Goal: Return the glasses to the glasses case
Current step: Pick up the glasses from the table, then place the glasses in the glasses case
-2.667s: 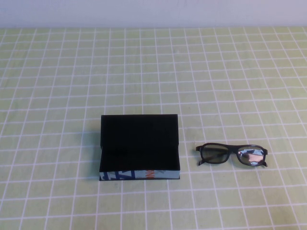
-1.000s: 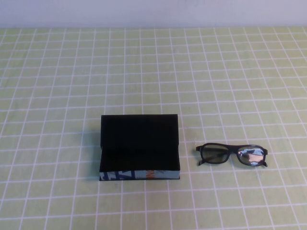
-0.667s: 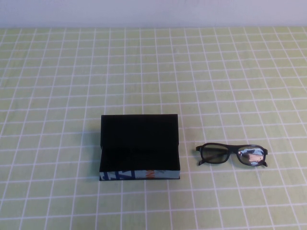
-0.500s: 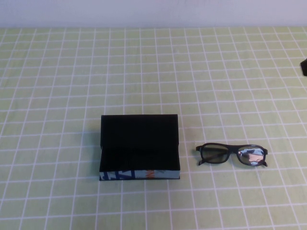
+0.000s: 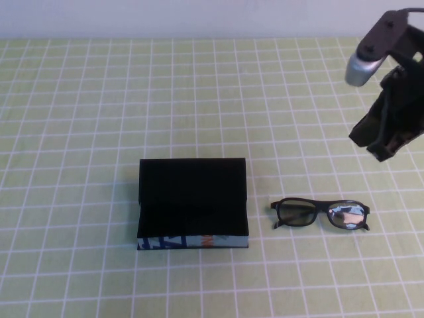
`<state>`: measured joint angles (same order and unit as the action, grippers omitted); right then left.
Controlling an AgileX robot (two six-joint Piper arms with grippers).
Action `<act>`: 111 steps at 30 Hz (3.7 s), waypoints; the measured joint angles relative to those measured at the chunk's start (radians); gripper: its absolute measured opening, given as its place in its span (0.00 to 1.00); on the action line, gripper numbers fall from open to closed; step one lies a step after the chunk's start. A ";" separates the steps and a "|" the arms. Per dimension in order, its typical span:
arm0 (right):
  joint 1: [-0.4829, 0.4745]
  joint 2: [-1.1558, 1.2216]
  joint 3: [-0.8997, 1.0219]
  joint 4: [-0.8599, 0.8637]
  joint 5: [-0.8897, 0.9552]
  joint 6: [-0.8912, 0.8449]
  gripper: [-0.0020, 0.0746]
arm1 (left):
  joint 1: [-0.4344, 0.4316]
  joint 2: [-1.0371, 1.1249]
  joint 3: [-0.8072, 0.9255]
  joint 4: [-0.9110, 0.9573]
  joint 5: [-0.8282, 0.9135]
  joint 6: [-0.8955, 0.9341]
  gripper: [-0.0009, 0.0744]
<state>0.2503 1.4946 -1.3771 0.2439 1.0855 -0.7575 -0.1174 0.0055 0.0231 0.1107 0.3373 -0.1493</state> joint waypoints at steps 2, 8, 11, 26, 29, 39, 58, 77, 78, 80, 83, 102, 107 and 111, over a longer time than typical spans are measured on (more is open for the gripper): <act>0.029 0.032 0.000 -0.035 -0.022 -0.031 0.03 | 0.000 0.000 0.000 0.000 0.000 0.000 0.01; 0.080 0.137 0.000 -0.081 -0.056 -0.084 0.33 | 0.000 0.000 0.000 0.000 0.000 0.000 0.01; 0.082 0.195 0.000 -0.089 -0.062 -0.086 0.46 | 0.000 0.000 0.000 0.000 0.000 0.000 0.01; 0.084 0.383 0.000 -0.094 -0.079 -0.165 0.51 | 0.000 0.000 0.000 0.000 0.000 0.000 0.01; 0.084 0.408 0.000 -0.096 -0.082 -0.165 0.51 | 0.000 0.000 0.000 0.000 0.000 0.000 0.01; 0.086 0.446 -0.002 -0.100 -0.077 -0.166 0.10 | 0.000 0.000 0.000 0.000 0.000 0.000 0.01; 0.089 0.340 -0.216 -0.009 0.110 -0.212 0.04 | 0.000 0.000 0.000 0.000 0.000 0.000 0.01; 0.466 0.469 -0.422 -0.033 0.120 -0.249 0.04 | 0.000 0.000 0.000 0.000 0.000 0.000 0.01; 0.473 0.487 -0.434 -0.036 0.118 -0.249 0.04 | 0.000 0.000 0.000 0.000 0.000 0.000 0.01; 0.477 0.518 -0.456 -0.037 0.116 -0.250 0.04 | 0.000 0.000 0.000 0.000 0.000 0.000 0.01; 0.479 0.559 -0.478 -0.042 0.109 -0.250 0.04 | 0.000 0.000 0.000 0.000 0.000 0.000 0.01; 0.479 0.624 -0.487 -0.058 0.059 -0.250 0.04 | 0.000 0.000 0.000 0.000 0.000 0.002 0.01; 0.479 0.640 -0.487 -0.058 0.072 -0.250 0.04 | 0.000 0.000 0.000 0.000 0.000 0.002 0.01; 0.479 0.644 -0.487 -0.058 0.076 -0.249 0.04 | 0.000 0.000 0.000 0.000 0.000 0.002 0.01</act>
<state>0.7297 2.1384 -1.8645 0.1857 1.1618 -1.0061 -0.1174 0.0055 0.0231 0.1107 0.3373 -0.1478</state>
